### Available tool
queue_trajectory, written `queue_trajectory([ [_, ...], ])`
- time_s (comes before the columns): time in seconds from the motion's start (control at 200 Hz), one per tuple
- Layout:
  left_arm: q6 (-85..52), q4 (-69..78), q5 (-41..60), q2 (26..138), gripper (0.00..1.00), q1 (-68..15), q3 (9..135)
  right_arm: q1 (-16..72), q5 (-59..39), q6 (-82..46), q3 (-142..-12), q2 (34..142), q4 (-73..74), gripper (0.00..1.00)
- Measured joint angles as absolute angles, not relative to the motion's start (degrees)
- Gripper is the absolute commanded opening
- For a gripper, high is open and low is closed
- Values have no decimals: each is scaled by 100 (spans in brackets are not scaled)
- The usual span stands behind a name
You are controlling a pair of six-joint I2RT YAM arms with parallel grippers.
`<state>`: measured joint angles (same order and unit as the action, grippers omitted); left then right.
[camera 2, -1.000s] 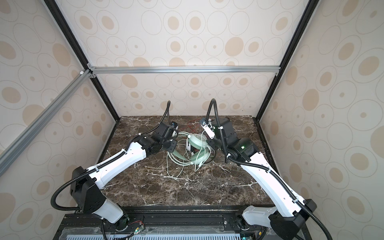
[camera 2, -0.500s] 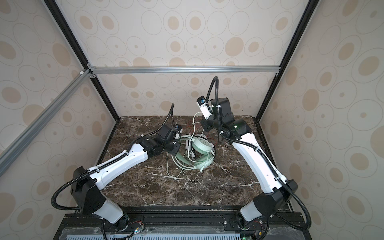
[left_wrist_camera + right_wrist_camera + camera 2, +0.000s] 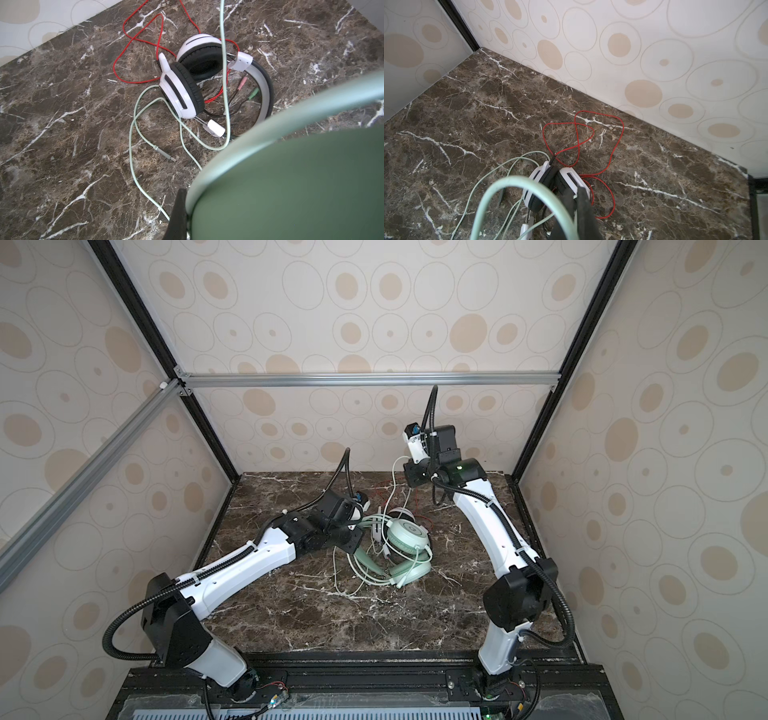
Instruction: Wrap the headphones
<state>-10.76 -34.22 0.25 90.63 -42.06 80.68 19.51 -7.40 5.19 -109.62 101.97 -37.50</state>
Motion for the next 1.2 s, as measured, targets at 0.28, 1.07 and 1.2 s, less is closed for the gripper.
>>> queue_trajectory([
  [0.28,-1076,-3297,440,9019,0,-4182,8031,1590,-1369,-49,-9544,10132,-3229,4],
  [1.07,-2005,-2517,1367,8232,0,-2626,7570,1219,-3489,-926,-5468,7537,-799,70],
  [1.2,-2178,-2394,1684,8232,0,-2399,7507,1225,-3889,-1382,-4622,7631,183,70],
])
